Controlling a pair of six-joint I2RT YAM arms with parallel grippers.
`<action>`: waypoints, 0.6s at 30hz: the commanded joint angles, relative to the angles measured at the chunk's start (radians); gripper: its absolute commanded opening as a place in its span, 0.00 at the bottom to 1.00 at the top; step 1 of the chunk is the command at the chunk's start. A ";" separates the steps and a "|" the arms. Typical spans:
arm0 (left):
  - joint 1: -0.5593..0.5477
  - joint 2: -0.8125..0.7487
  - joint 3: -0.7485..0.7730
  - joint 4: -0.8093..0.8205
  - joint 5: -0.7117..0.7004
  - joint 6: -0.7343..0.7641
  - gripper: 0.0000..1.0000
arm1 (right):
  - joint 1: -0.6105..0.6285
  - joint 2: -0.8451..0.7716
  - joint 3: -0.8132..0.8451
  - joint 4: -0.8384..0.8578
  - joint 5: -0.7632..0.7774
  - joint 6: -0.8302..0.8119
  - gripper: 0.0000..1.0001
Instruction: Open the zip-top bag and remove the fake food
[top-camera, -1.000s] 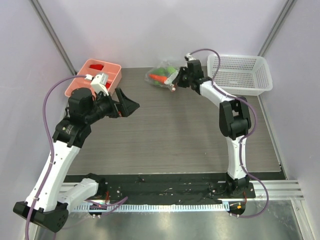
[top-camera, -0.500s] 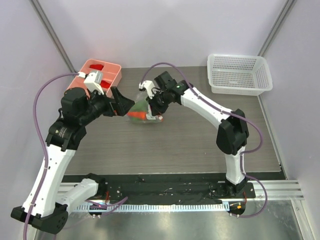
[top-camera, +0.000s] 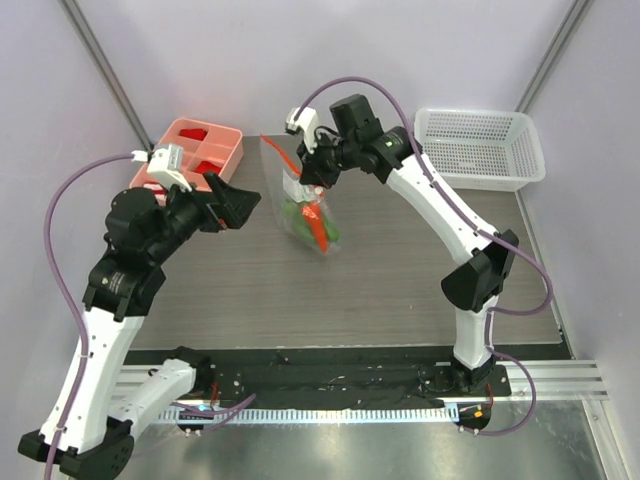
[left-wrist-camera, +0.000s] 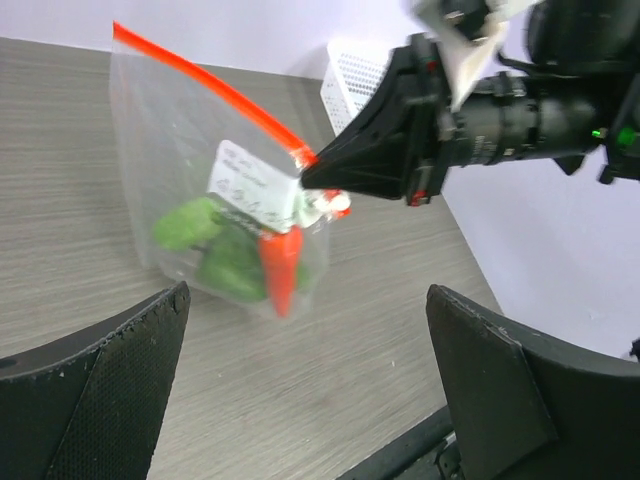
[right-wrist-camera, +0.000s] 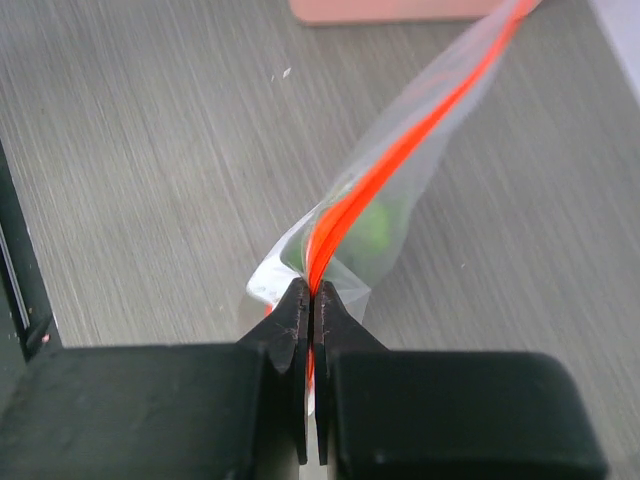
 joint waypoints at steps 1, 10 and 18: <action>0.004 0.057 0.002 0.022 0.107 0.052 0.96 | 0.004 0.042 -0.010 -0.067 -0.025 -0.052 0.01; 0.008 0.304 0.137 -0.081 0.354 0.384 0.83 | -0.004 0.041 -0.003 -0.168 -0.114 -0.130 0.01; 0.079 0.346 -0.094 0.380 0.304 -0.288 0.65 | -0.004 -0.011 -0.098 -0.104 -0.217 -0.119 0.01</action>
